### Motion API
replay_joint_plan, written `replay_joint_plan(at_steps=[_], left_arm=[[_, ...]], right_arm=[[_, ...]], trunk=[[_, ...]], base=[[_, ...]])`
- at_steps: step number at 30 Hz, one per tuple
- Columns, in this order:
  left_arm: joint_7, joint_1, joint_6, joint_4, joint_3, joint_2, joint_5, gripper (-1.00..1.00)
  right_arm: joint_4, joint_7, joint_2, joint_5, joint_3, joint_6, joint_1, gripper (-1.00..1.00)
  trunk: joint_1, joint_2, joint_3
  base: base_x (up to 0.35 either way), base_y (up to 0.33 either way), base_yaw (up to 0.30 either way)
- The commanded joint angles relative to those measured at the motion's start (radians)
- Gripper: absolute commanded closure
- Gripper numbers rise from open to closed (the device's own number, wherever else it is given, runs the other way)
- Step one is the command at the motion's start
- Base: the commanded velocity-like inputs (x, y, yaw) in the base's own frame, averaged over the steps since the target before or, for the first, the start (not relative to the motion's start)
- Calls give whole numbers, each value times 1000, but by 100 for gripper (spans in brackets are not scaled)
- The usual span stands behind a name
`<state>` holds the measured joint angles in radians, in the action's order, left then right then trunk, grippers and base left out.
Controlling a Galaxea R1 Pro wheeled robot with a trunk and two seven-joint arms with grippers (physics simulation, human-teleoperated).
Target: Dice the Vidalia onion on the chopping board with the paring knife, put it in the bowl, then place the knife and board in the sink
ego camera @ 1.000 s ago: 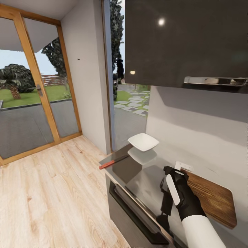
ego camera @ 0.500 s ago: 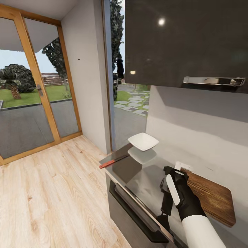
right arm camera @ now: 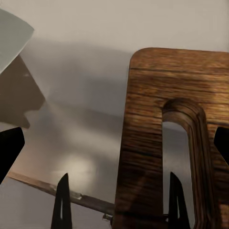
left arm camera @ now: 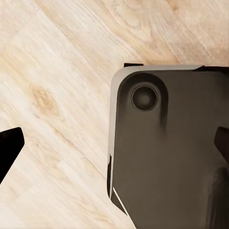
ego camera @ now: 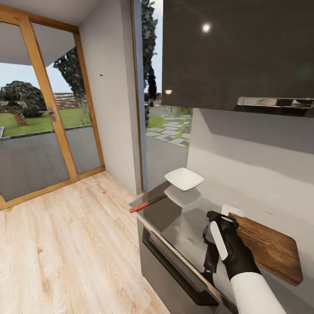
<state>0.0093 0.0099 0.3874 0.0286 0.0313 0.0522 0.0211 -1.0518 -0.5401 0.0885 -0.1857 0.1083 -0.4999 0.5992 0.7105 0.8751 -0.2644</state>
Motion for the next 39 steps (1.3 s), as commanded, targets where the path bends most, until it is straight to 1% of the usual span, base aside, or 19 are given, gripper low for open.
replay_joint_plan(at_steps=[1, 9, 18, 39], left_arm=[[0, -1, 5, 2, 2, 0, 2, -100], [0, -1, 5, 2, 2, 0, 2, -100], [0, -1, 5, 1, 2, 0, 2, -100], [0, -1, 5, 2, 2, 0, 2, -100]], right_arm=[[-1, -6, 0, -9, 1, -2, 1, -100], [0, -6, 1, -9, 1, -2, 1, -100], [1, -6, 2, -9, 0, -2, 1, -100], [3, -6, 2, -9, -1, -2, 1, -100]], trunk=[[0, 1, -1], [0, 1, -1], [0, 1, -1], [0, 1, -1]], base=[[-1, 5, 0], [0, 8, 0], [0, 125, 0], [0, 6, 0]])
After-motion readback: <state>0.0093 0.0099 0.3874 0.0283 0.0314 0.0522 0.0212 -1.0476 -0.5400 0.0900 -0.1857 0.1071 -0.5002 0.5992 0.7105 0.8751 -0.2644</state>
